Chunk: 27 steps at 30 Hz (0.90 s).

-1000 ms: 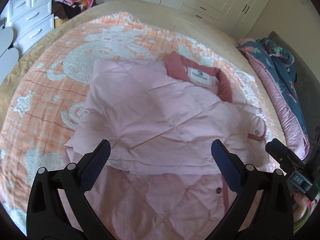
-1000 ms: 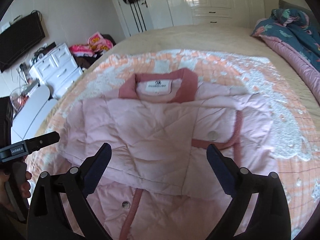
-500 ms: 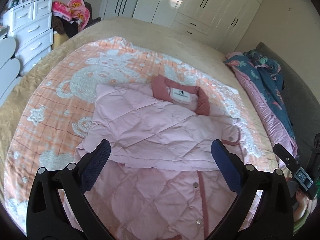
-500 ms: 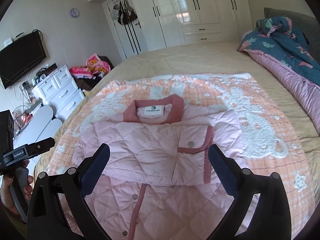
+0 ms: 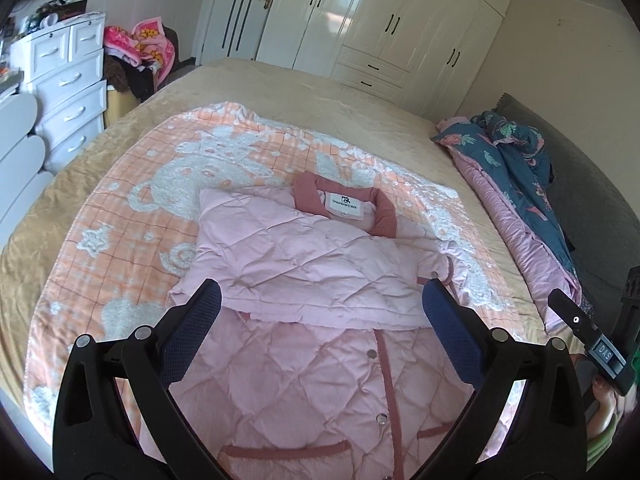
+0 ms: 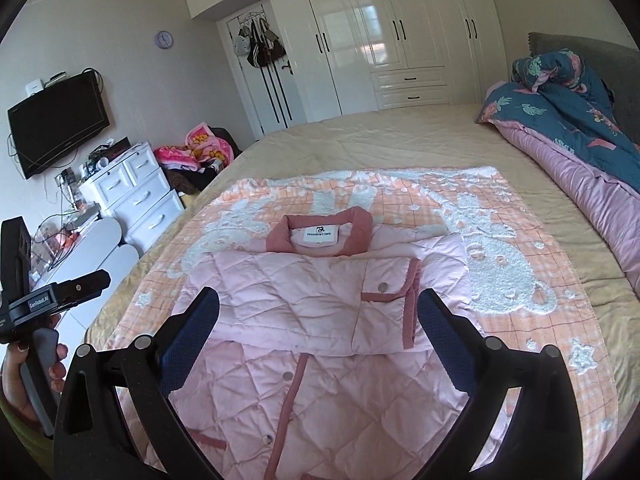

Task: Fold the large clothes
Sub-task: 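Move both tools back over the jacket toward its hem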

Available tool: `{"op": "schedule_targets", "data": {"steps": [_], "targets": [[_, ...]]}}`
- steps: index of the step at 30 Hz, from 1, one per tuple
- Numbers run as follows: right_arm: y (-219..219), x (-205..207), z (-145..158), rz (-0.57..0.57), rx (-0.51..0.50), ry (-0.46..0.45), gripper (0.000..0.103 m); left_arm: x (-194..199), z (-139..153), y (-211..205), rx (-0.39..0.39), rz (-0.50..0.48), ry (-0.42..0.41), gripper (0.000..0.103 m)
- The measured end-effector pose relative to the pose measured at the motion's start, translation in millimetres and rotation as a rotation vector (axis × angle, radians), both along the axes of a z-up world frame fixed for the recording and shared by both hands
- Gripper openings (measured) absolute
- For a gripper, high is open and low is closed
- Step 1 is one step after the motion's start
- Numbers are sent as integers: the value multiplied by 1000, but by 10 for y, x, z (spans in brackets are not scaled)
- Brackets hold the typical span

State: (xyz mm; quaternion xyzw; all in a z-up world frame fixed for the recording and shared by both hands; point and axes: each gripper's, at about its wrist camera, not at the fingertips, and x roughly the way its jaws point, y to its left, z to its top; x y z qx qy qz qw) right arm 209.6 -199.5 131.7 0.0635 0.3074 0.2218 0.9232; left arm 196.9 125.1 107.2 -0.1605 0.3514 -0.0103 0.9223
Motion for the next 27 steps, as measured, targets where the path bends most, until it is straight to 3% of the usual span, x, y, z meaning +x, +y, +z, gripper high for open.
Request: {"op": "schedule_targets", "data": {"steps": [11,27], "targets": [[-138,-347,39,6,6,-23,99,-343,23,-53,15,-4,-26,95],[-328,-704,-135,10,-26,-17,99,-710,-198,-183,30,-38,-22,95]]}}
